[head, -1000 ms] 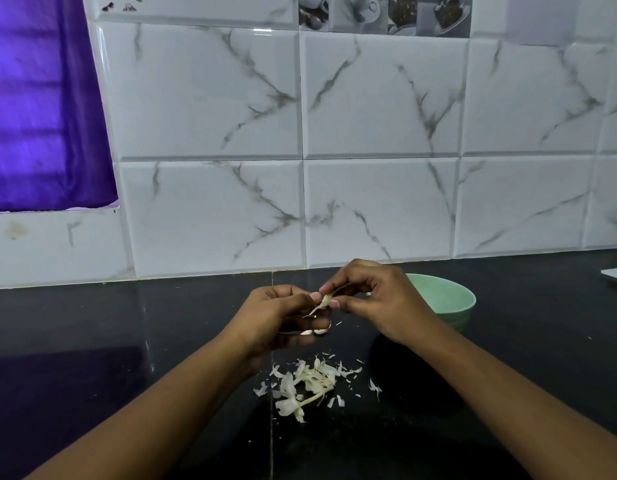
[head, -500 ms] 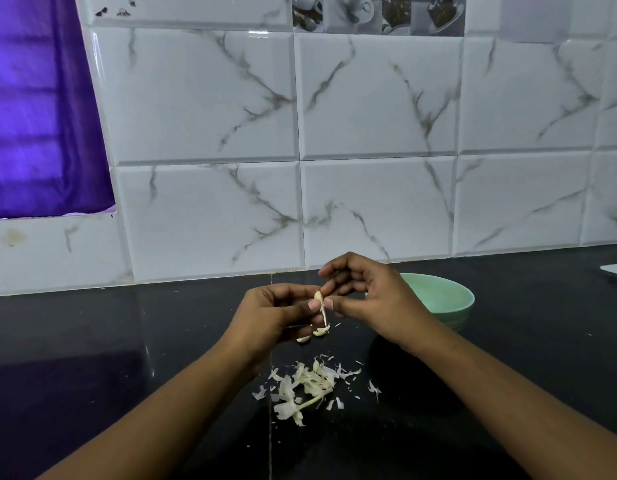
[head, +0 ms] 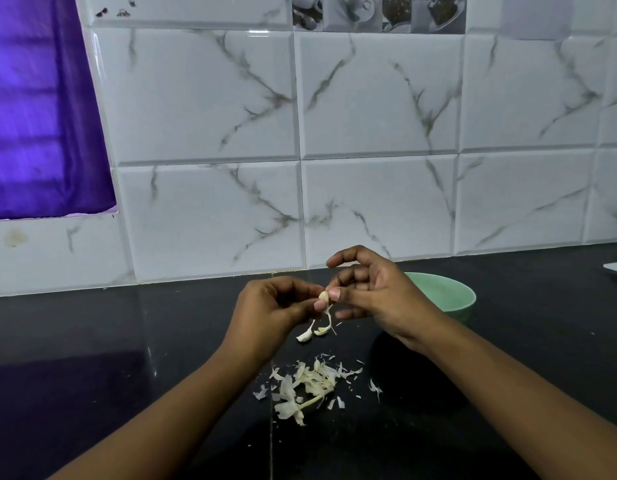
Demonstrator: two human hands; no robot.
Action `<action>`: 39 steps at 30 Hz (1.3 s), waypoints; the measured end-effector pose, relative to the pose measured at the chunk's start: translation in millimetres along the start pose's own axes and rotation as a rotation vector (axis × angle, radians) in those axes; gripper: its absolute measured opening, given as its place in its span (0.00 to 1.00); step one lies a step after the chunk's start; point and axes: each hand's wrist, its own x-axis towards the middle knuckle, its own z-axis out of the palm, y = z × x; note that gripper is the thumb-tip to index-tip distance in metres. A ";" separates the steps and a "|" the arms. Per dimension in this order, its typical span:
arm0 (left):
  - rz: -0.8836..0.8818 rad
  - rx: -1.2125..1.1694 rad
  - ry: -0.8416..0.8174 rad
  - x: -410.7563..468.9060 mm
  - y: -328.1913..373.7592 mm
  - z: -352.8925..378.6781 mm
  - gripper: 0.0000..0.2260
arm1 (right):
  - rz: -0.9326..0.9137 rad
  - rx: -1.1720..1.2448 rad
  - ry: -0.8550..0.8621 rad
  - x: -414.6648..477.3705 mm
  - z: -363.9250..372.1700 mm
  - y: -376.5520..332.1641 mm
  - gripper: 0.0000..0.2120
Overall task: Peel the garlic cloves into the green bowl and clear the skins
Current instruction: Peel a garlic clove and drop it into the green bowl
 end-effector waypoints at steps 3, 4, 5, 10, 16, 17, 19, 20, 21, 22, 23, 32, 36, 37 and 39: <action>0.064 0.114 0.010 -1.0 -0.5 -0.3 0.06 | 0.046 0.009 0.018 0.7 -2.7 -0.8 0.15; 0.088 0.165 0.016 -1.4 -1.0 0.0 0.06 | 0.051 -0.007 0.023 0.8 -2.9 -1.0 0.15; 0.113 0.217 0.022 -2.1 -1.3 0.6 0.07 | 0.055 -0.025 0.028 0.9 -2.9 -0.9 0.16; 0.267 0.387 0.036 -4.6 -2.4 2.6 0.06 | 0.074 -0.086 0.053 1.5 -2.0 0.6 0.16; 0.341 0.426 0.049 -5.2 -3.3 3.5 0.07 | 0.053 -0.172 0.083 -0.6 2.9 1.6 0.16; 0.337 0.410 0.054 -5.4 -3.2 3.5 0.07 | 0.057 -0.156 0.081 -1.0 4.4 1.7 0.16; 0.297 0.341 0.058 -6.0 -2.8 4.4 0.07 | 0.074 -0.088 0.077 -1.2 7.3 2.2 0.15; 0.268 0.296 0.058 -6.0 -2.9 5.1 0.08 | 0.083 -0.052 0.076 -1.2 9.1 2.4 0.14; 0.244 0.253 0.057 -6.1 -2.7 5.8 0.08 | 0.089 -0.027 0.078 -1.0 10.7 2.4 0.14; 0.229 0.217 0.058 -6.1 -2.6 6.2 0.09 | 0.093 -0.017 0.079 -0.7 11.9 2.7 0.13; 0.220 0.188 0.061 -6.3 -2.5 6.5 0.10 | 0.098 -0.014 0.078 -0.6 12.9 3.1 0.12; 0.176 0.045 0.065 -6.8 0.5 8.9 0.10 | 0.082 0.008 0.111 -2.0 14.5 1.6 0.08; 0.074 -0.156 0.098 -3.1 0.8 6.4 0.08 | 0.074 -0.131 0.106 -4.5 11.4 -5.7 0.09; 0.040 -0.206 0.098 -2.6 1.1 5.7 0.08 | 0.070 -0.177 0.121 -4.6 10.2 -7.7 0.09; -0.016 -0.279 0.095 -1.3 1.1 4.5 0.07 | 0.077 -0.177 0.148 -3.6 7.1 -11.9 0.11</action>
